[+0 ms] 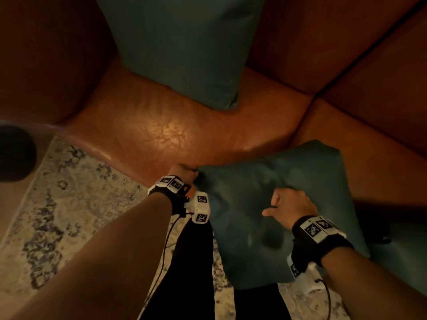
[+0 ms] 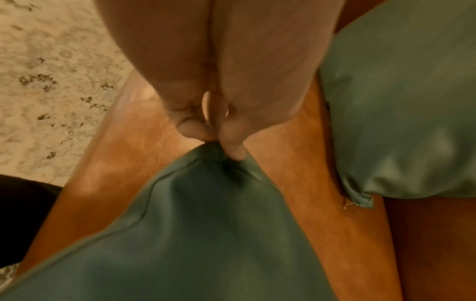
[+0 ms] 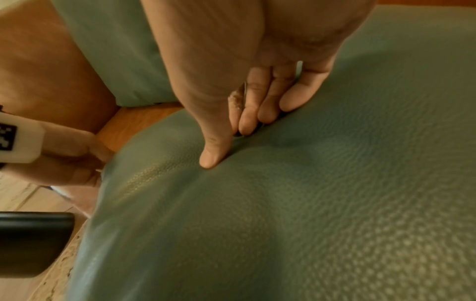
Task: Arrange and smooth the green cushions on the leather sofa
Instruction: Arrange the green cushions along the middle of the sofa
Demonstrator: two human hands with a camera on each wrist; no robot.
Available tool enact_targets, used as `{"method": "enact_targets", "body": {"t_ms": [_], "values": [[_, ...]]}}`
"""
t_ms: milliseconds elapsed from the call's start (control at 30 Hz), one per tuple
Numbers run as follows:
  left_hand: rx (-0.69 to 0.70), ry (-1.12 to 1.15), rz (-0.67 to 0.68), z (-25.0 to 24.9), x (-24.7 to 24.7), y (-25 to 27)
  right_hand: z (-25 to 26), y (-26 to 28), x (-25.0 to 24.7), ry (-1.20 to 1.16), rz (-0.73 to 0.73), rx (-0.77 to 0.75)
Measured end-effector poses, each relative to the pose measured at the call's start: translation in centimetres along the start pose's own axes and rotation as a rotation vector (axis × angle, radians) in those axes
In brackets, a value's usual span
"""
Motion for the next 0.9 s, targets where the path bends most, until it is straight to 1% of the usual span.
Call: {"method": "enact_targets", "body": {"t_ms": [67, 100, 167, 200, 233, 267, 300, 333, 367, 400, 433, 467, 500, 533, 567, 600, 667, 733, 800, 833, 900], "values": [[-0.012, 0.076, 0.041, -0.4, 0.0, -0.2, -0.3, -0.3, -0.3, -0.004, 0.003, 0.025], [0.006, 0.100, 0.070, -1.0, 0.4, -0.3, -0.5, -0.5, -0.8, -0.018, 0.000, 0.042], [-0.002, 0.097, 0.143, -3.1, 0.8, 0.4, -1.1, -1.0, -2.2, -0.045, -0.023, 0.062], [0.010, 0.200, 0.134, -4.6, 0.2, 1.0, -1.2, -1.2, -3.0, -0.053, -0.046, 0.058], [0.040, 0.384, 0.123, -5.8, -0.4, 0.3, -1.3, -1.4, -4.0, -0.070, -0.080, 0.050], [0.059, 0.572, 0.074, -6.8, -1.4, -0.6, -1.3, -1.6, -5.0, -0.094, -0.115, 0.045], [0.015, 0.638, 0.011, -6.5, -2.3, -2.1, -1.3, -1.8, -5.7, -0.124, -0.138, 0.044], [0.015, 0.581, -0.038, -6.3, -3.0, -3.3, -1.1, -2.0, -6.1, -0.139, -0.145, 0.046], [0.023, 0.552, -0.053, -6.5, -3.6, -4.4, -0.8, -2.5, -6.3, -0.133, -0.136, 0.051], [0.067, 0.475, -0.083, -7.2, -4.6, -4.4, -0.5, -2.9, -6.2, -0.108, -0.110, 0.063], [0.128, 0.292, -0.043, -8.5, -4.7, -4.3, -0.3, -3.3, -6.0, -0.089, -0.078, 0.076], [0.172, 0.097, 0.025, -9.8, -4.4, -3.7, -0.2, -3.5, -5.7, -0.078, -0.051, 0.089], [0.210, -0.055, 0.077, -10.5, -4.0, -3.6, -0.2, -3.6, -5.5, -0.079, -0.039, 0.097], [0.228, -0.148, 0.124, -11.1, -3.5, -3.3, -0.4, -3.4, -5.3, -0.085, -0.041, 0.106], [0.252, -0.171, 0.150, -11.6, -3.3, -3.3, -0.7, -3.1, -5.2, -0.095, -0.056, 0.116], [0.283, -0.177, 0.131, -12.0, -3.5, -3.1, -1.1, -2.8, -5.2, -0.105, -0.077, 0.125], [0.369, -0.179, -0.011, -12.4, -4.0, -2.7, -1.6, -2.2, -5.0, -0.126, -0.111, 0.137], [0.487, -0.297, -0.165, -12.6, -3.9, -1.6, -1.5, -2.0, -4.8, -0.122, -0.122, 0.140], [0.557, -0.454, -0.255, -13.1, -4.1, 0.1, -1.4, -1.9, -4.7, -0.108, -0.130, 0.135], [0.491, -0.527, -0.301, -13.1, -5.4, 0.4, -1.4, -2.0, -4.8, -0.105, -0.134, 0.125], [0.298, -0.527, -0.412, -13.2, -9.2, 0.5, -1.4, -2.1, -4.9, -0.102, -0.138, 0.104]]}}
Point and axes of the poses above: each hand's wrist, its own y-axis away from the middle knuckle, its own x-axis out of the palm, z = x × y, the point moved 8 cm from there along -y, towards the middle knuckle, and after that the axes turned 6 degrees about z, right-handed, at the moved point
